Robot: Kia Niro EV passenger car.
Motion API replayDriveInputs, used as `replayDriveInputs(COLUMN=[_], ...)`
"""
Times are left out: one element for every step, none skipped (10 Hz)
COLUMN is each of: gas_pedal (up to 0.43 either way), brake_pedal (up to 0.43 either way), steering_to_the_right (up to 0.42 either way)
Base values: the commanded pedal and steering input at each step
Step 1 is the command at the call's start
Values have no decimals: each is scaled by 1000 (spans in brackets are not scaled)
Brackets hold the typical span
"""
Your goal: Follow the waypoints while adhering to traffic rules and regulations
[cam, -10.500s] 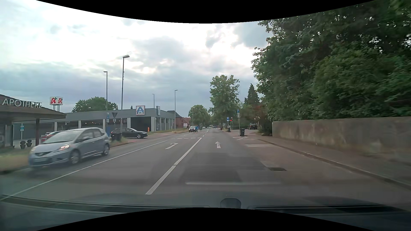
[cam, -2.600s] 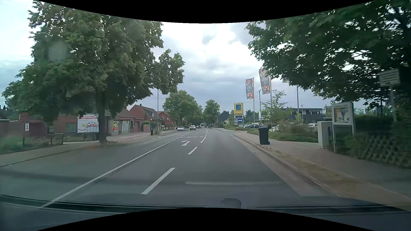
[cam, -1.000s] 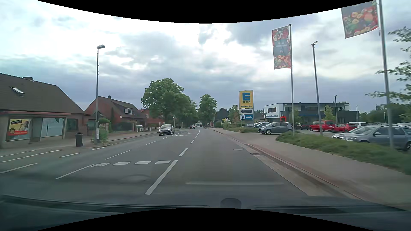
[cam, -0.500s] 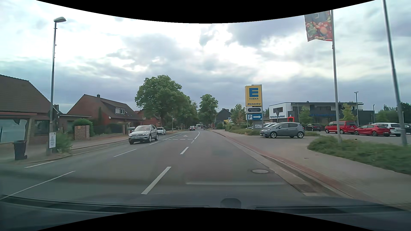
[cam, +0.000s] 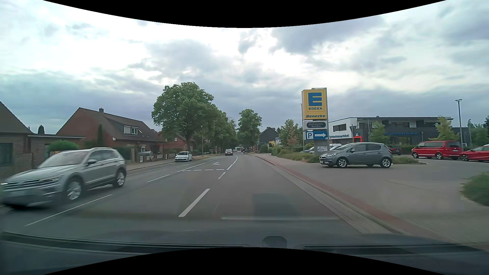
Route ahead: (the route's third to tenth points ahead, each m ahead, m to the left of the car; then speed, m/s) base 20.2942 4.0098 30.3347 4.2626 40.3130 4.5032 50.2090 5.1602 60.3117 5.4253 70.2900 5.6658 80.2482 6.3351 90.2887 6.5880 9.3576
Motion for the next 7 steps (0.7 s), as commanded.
replayDriveInputs(gas_pedal=[39, 39, 39, 39, 39, 39, 39], brake_pedal=[0, 0, 0, 0, 0, 0, 0], steering_to_the_right=[-13, -12, -11, -11, -12, -11, -11])
